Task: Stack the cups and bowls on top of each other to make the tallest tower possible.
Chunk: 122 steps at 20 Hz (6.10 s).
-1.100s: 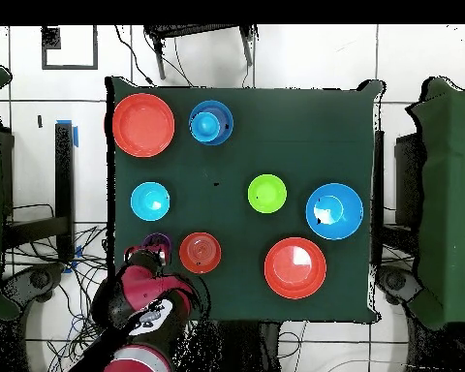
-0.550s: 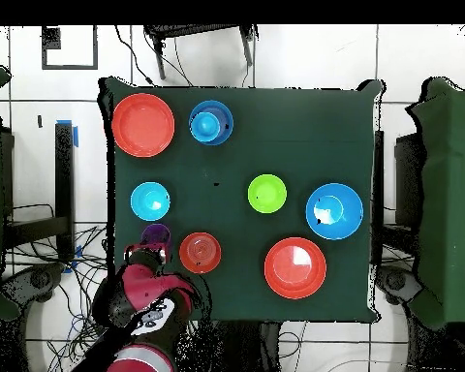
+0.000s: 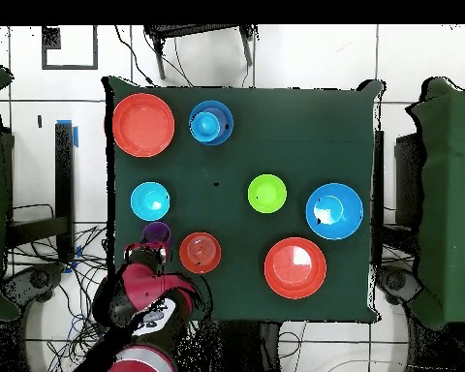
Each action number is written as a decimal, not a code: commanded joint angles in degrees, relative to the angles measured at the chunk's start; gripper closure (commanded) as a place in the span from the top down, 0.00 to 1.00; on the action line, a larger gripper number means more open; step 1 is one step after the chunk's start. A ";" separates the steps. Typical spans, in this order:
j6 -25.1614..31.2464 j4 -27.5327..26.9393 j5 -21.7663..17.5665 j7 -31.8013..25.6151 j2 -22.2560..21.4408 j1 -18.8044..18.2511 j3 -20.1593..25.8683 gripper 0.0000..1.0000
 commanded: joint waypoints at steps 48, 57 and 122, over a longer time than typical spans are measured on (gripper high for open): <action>16.41 1.80 -1.17 6.50 -5.59 -7.35 10.32 1.00; 15.76 1.74 -1.43 6.46 -5.43 -7.40 10.21 1.00; 10.83 2.44 -2.98 7.41 -4.14 -6.59 8.79 1.00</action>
